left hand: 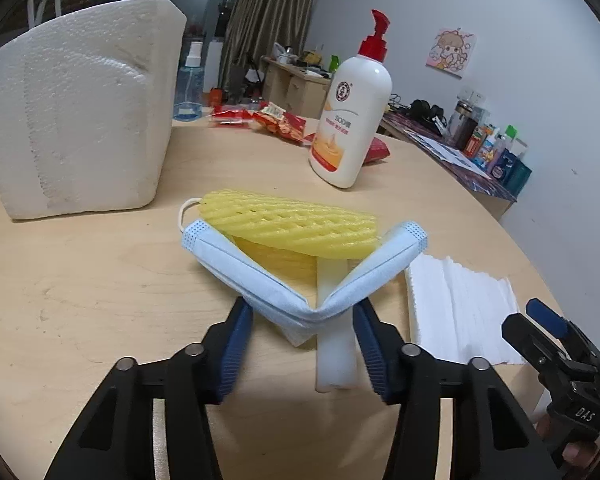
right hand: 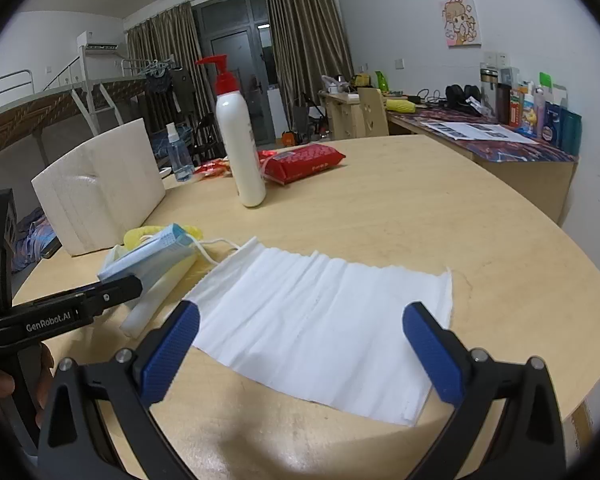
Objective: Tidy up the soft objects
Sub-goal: 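Grasp the blue face mask with the left tool, then grasp the white tissue at its middle with the right tool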
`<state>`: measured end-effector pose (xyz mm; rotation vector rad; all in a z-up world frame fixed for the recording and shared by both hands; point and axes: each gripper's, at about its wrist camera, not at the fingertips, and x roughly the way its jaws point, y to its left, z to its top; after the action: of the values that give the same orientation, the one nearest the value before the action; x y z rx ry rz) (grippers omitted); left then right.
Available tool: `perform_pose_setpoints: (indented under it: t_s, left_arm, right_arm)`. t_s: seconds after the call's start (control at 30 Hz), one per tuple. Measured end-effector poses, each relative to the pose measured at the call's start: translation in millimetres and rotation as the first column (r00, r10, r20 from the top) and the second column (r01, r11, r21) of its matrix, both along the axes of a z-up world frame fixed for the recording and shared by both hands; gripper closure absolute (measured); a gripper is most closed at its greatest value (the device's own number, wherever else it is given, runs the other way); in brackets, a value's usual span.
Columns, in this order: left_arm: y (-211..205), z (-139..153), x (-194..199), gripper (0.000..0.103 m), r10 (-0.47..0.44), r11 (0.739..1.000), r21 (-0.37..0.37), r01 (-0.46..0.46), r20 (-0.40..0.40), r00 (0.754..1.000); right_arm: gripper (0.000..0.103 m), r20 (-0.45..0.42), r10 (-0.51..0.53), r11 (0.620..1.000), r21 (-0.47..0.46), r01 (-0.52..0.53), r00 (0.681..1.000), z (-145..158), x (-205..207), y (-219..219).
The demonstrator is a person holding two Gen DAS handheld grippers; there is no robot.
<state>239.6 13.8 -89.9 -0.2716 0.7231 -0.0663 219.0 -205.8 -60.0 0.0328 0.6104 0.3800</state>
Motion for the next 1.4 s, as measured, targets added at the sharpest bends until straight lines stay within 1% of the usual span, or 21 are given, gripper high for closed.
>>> perform_pose_setpoints:
  t_s: [0.03, 0.13, 0.23, 0.37, 0.5, 0.6, 0.73, 0.9, 1.13, 1.17, 1.2, 1.23, 1.3, 1.4]
  left_arm:
    - [0.1, 0.0, -0.6, 0.067, -0.003, 1.0, -0.005, 0.003, 0.004, 1.0]
    - [-0.1, -0.3, -2.6, 0.075, -0.009, 1.0, -0.009, 0.009, 0.009, 1.0]
    - [-2.4, 0.5, -4.3, 0.081, -0.026, 1.0, -0.003, 0.026, 0.02, 0.999]
    - [-5.2, 2.3, -8.3, 0.082, -0.045, 0.999, 0.007, 0.044, 0.043, 0.998]
    - [-4.3, 4.1, -11.4, 0.083, -0.054, 0.999, 0.0, 0.054, 0.065, 0.996]
    - [-7.1, 6.4, -15.5, 0.085, -0.071, 0.997, 0.015, 0.07, 0.088, 0.994]
    - [-5.6, 9.3, -21.7, 0.086, -0.091, 0.996, 0.0, 0.092, 0.114, 0.989]
    - [-3.6, 8.3, -20.3, 0.086, -0.097, 0.995, 0.001, 0.097, 0.091, 0.991]
    - [-1.6, 9.4, -24.5, 0.086, -0.098, 0.995, 0.0, 0.099, 0.103, 0.99]
    - [-1.3, 10.6, -26.0, 0.086, -0.095, 0.995, 0.003, 0.096, 0.114, 0.989]
    - [-2.2, 11.4, -26.9, 0.087, -0.096, 0.995, 0.015, 0.095, 0.12, 0.988]
    - [-3.1, 12.2, -27.3, 0.087, -0.102, 0.995, 0.02, 0.1, 0.121, 0.987]
    - [-5.1, 13.3, -29.3, 0.087, -0.115, 0.993, 0.023, 0.113, 0.125, 0.985]
    - [-7.0, 15.0, -33.5, 0.087, -0.12, 0.993, 0.035, 0.116, 0.136, 0.983]
  right_arm:
    - [0.0, -0.001, 0.0, 1.0, 0.0, 0.0, 1.0, -0.2, -0.1, 0.0]
    - [0.0, -0.011, 0.001, 1.0, -0.008, -0.001, 1.0, -1.4, 1.5, 0.8]
    - [0.0, -0.023, -0.012, 0.999, -0.038, 0.011, 1.0, -3.5, 5.1, 3.8]
    - [0.0, -0.03, -0.03, 0.997, -0.078, 0.028, 0.999, -5.6, 8.2, 7.8]
    - [0.0, -0.045, -0.052, 0.992, -0.117, 0.046, 0.998, -8.5, 11.9, 11.3]
    - [0.0, -0.056, -0.063, 0.988, -0.145, 0.054, 0.996, -10.2, 14.1, 13.9]
    - [0.0, -0.066, -0.07, 0.982, -0.178, 0.058, 0.995, -12.5, 17.7, 17.9]
    - [0.001, -0.079, -0.082, 0.98, -0.188, 0.066, 0.994, -13.2, 20.8, 18.4]
    - [0.001, -0.11, -0.092, 0.98, -0.185, 0.071, 0.99, -19.2, 24.6, 17.0]
    - [0.004, -0.113, -0.093, 0.98, -0.186, 0.071, 0.989, -20.0, 25.1, 18.3]
    - [0.012, -0.123, -0.093, 0.979, -0.192, 0.068, 0.988, -22.3, 26.3, 18.4]
    - [0.015, -0.115, -0.096, 0.976, -0.208, 0.071, 0.989, -22.6, 25.8, 19.7]
    - [0.024, -0.118, -0.097, 0.976, -0.206, 0.071, 0.988, -21.6, 26.1, 18.8]
    - [0.03, -0.119, -0.106, 0.973, -0.215, 0.079, 0.987, -20.7, 25.7, 18.3]
